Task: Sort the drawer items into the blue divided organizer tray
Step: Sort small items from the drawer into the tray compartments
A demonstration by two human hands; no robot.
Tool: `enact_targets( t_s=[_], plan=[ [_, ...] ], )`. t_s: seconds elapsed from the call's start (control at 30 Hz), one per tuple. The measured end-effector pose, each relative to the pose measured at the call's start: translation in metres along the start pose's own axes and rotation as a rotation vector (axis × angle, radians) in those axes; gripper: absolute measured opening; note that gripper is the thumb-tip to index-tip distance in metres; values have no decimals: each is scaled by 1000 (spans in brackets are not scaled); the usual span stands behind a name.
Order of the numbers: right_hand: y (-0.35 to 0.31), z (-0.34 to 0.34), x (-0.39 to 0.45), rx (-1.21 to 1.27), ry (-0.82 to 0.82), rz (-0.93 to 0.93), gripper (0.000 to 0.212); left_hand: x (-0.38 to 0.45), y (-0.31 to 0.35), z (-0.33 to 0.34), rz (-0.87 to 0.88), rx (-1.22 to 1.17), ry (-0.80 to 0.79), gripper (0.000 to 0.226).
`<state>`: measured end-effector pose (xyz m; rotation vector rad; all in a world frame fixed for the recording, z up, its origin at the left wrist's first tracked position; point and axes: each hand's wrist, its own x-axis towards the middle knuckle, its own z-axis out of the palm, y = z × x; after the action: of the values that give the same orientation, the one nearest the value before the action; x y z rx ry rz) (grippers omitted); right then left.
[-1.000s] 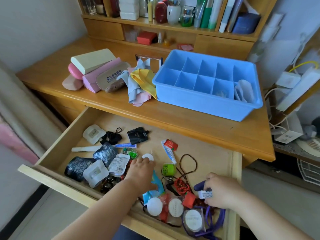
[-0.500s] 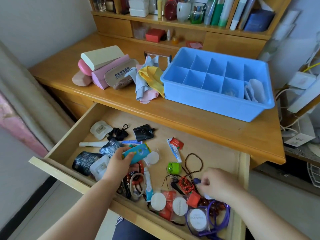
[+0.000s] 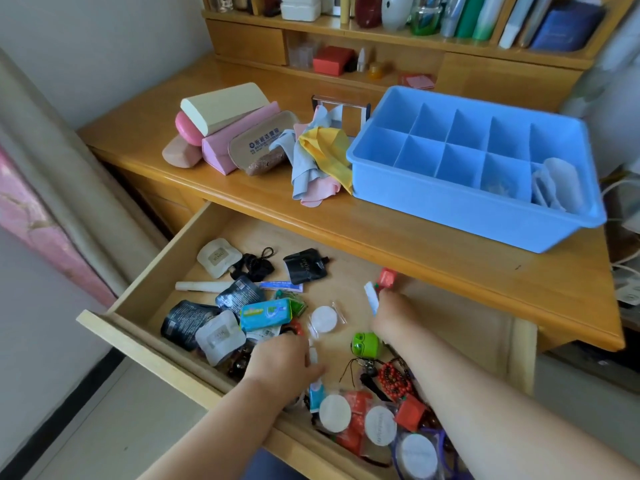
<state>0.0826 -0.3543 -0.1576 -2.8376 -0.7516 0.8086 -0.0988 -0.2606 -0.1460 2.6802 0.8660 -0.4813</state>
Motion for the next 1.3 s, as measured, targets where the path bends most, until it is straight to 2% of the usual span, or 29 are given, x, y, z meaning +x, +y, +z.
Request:
enact_targets(
  t_s=[0.07,0.13,0.17,0.23,0.3,0.37,0.4,0.47,0.53,0.6,0.67,0.73,0.8,0.93,1.03,1.07,1.17,1.2,1.23,1.3],
  plan=[
    [6,-10,-8,-61,-54,-40,22,2,7,0,-8,131,-49,37],
    [16,-21,-21,-8,-23,-91,8,4,13,0,-12,186,-74,36],
    [21,-25,-29,63,13,-126,8,4,16,1,-18,202,-92,35],
    [29,-34,-48,267,42,-192,26,2,21,2,-18,220,-129,32],
    [32,-45,-68,514,12,-238,30,0,21,4,-37,137,-146,29],
    [35,-61,-83,660,57,-281,22,-3,19,-3,-80,-48,-110,26],
    [35,-71,-89,709,102,-322,19,-3,17,-8,-90,-211,-81,23],
    [36,-95,-98,839,231,-425,23,-3,12,-16,-118,-729,-42,14],
    [38,-125,-102,963,449,-504,21,-5,8,-26,-188,-1186,-27,15],
    [44,-156,-100,987,736,-530,10,-1,-2,-28,-212,-1350,42,19],
    [53,-183,-87,846,976,-499,16,3,-10,-27,-239,-1400,91,24],
    [63,-200,-67,618,1068,-425,24,7,-15,-26,-253,-1412,116,27],
    [68,-208,-47,499,1066,-367,24,8,-16,-23,-253,-1416,127,28],
    [54,-208,-14,512,953,-365,22,10,-17,-18,-259,-1475,110,22],
    [41,-204,-3,241,722,-302,29,9,-17,-19,-195,-1517,79,18],
    [38,-202,-6,129,712,-303,33,8,-17,-19,-164,-1503,71,17],
    [24,-182,-32,77,955,-599,28,2,-8,-27,22,-1476,38,18],
    [19,-168,-45,127,923,-704,25,0,-2,-32,102,-1477,20,21],
    [13,-154,-57,193,778,-764,25,-2,5,-38,177,-1482,5,23],
    [-1,-130,-75,313,377,-690,27,-2,20,-50,302,-1498,-5,27]
  ],
)
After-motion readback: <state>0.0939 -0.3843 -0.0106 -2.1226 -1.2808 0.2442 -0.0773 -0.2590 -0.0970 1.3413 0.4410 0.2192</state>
